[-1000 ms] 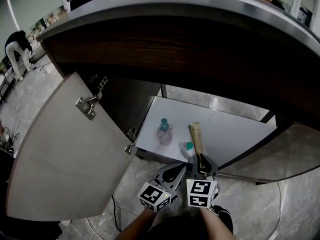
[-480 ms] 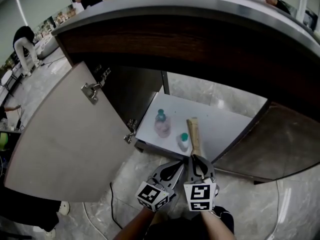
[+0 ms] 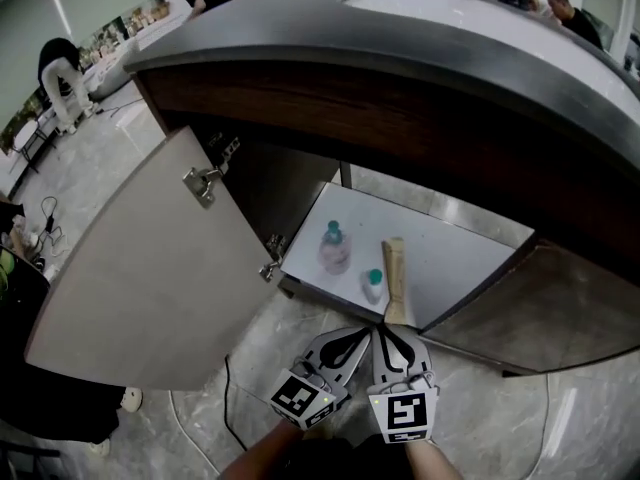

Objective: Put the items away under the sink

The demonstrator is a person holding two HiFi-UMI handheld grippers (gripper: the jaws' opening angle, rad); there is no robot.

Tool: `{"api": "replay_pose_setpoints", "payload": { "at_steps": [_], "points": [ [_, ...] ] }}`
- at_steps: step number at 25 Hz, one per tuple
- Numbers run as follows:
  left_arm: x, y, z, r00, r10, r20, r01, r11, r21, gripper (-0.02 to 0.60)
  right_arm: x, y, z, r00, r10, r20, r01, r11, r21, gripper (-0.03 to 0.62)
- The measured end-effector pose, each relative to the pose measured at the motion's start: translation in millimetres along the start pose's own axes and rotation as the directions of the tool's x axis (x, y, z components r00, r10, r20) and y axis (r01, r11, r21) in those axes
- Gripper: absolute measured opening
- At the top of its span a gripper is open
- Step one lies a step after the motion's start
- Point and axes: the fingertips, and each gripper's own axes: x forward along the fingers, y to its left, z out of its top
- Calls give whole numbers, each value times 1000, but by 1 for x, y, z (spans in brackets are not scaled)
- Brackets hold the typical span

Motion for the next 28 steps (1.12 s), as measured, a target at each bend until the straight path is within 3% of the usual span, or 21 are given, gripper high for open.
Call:
{"api": "replay_pose_setpoints", "payload": {
  "at_steps": [6, 11, 18, 23, 28],
  "points": [
    [-20, -9, 79, 1000, 14, -12, -13, 999, 30, 6, -28, 16, 68, 998, 69, 7, -68, 996, -52, 34],
    [-44, -30, 144, 997, 83, -8, -83, 996, -32, 6, -59, 29, 134, 987, 154, -35, -157, 982, -103, 35],
    [-74, -56, 236, 990, 142, -22, -143, 989, -39, 6, -99, 43, 234, 968, 249, -18, -249, 963, -102, 34],
    [-90, -89, 310, 991, 131, -36, -131, 991, 13, 6, -145, 41, 295, 954, 296, -48, -300, 947, -113, 34],
    [-99, -121, 375, 993, 112, -37, -112, 994, 19, 6, -189, 34, 354, 950, 309, -48, -312, 944, -111, 34]
  ]
}}
